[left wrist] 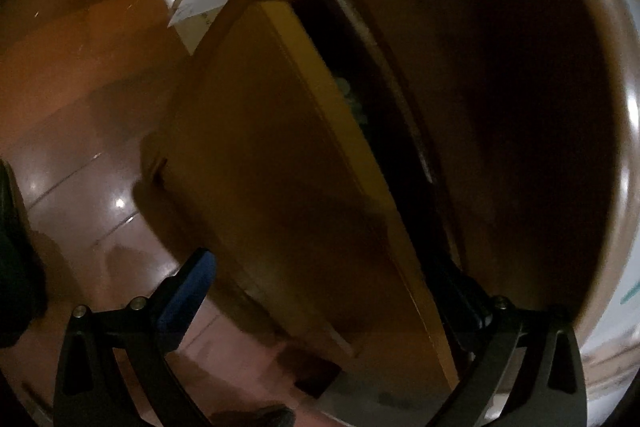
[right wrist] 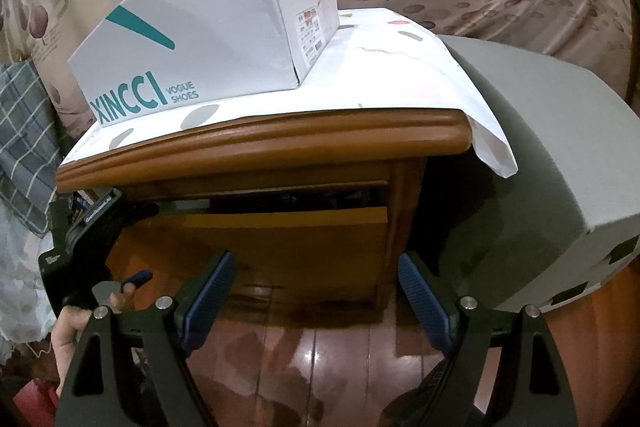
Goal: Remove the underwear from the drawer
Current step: 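Hook the drawer front with the left tool and pull it open, then reach into the drawer and grasp the red sock with the left gripper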
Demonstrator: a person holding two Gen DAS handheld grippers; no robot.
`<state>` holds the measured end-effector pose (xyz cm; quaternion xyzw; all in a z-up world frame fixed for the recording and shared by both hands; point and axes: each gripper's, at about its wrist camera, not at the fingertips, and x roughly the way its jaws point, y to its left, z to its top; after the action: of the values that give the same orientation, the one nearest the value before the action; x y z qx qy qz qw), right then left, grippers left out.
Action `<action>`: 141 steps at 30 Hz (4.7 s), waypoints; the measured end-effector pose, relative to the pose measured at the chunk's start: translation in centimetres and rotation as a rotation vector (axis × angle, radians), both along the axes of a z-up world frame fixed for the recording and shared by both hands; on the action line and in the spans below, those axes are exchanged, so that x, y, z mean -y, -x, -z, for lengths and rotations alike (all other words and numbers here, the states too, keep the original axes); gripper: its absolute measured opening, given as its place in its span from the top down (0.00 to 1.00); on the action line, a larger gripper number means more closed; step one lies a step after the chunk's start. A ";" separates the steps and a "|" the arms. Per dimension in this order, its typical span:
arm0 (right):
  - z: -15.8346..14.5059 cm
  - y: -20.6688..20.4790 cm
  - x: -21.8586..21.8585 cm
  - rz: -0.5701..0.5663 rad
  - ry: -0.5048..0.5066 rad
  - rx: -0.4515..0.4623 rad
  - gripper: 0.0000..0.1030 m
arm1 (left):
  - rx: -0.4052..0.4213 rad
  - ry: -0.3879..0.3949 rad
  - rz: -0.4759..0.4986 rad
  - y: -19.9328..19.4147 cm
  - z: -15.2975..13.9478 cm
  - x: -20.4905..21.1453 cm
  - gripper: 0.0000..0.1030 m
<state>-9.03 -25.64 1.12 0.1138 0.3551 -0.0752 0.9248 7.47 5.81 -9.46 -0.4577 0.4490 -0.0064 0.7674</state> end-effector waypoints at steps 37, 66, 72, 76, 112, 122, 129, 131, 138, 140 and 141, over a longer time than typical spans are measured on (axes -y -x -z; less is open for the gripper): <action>-0.1 -0.1 0.7 0.019 0.011 0.007 0.17 | -0.162 -0.159 0.050 2.9 0.3 -0.8 0.00; 0.8 -0.5 0.4 0.012 0.038 -0.037 0.17 | -0.220 -0.219 0.159 10.1 0.8 -2.9 0.00; 1.1 -0.6 0.2 0.001 0.054 -0.051 0.17 | -0.173 -0.371 0.176 10.2 -1.0 -2.0 0.00; 1.0 -0.7 0.4 0.001 0.048 -0.049 0.17 | -0.144 -0.556 0.199 9.3 -2.4 -1.1 0.04; -0.5 -0.1 3.0 0.087 0.150 -0.026 0.17 | 0.135 -0.803 0.528 5.1 -8.7 7.6 0.06; -0.3 0.1 4.5 0.134 0.124 -0.036 0.17 | 0.155 -0.801 0.622 4.3 -8.3 9.3 0.06; -0.4 0.2 4.8 0.142 0.115 -0.032 0.17 | 0.089 -0.755 0.710 2.7 -6.9 11.0 0.10; -0.4 0.2 4.9 0.141 0.109 -0.032 0.17 | 0.048 -0.749 0.731 2.0 -6.1 11.6 0.13; -0.4 0.2 4.9 0.132 0.106 -0.032 0.17 | -0.058 -0.756 0.728 0.3 -3.8 12.3 0.17; -0.3 0.2 4.8 0.128 0.105 -0.033 0.17 | -0.080 -0.777 0.722 -0.2 -3.3 12.7 0.17; -0.3 0.2 4.8 0.125 0.104 -0.035 0.17 | -0.084 -0.784 0.724 -0.3 -3.2 12.8 0.17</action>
<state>-9.19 -30.43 1.37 0.0863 0.3589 -0.1530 0.9167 7.80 -7.04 -6.28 0.0474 0.5774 -0.0841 0.8107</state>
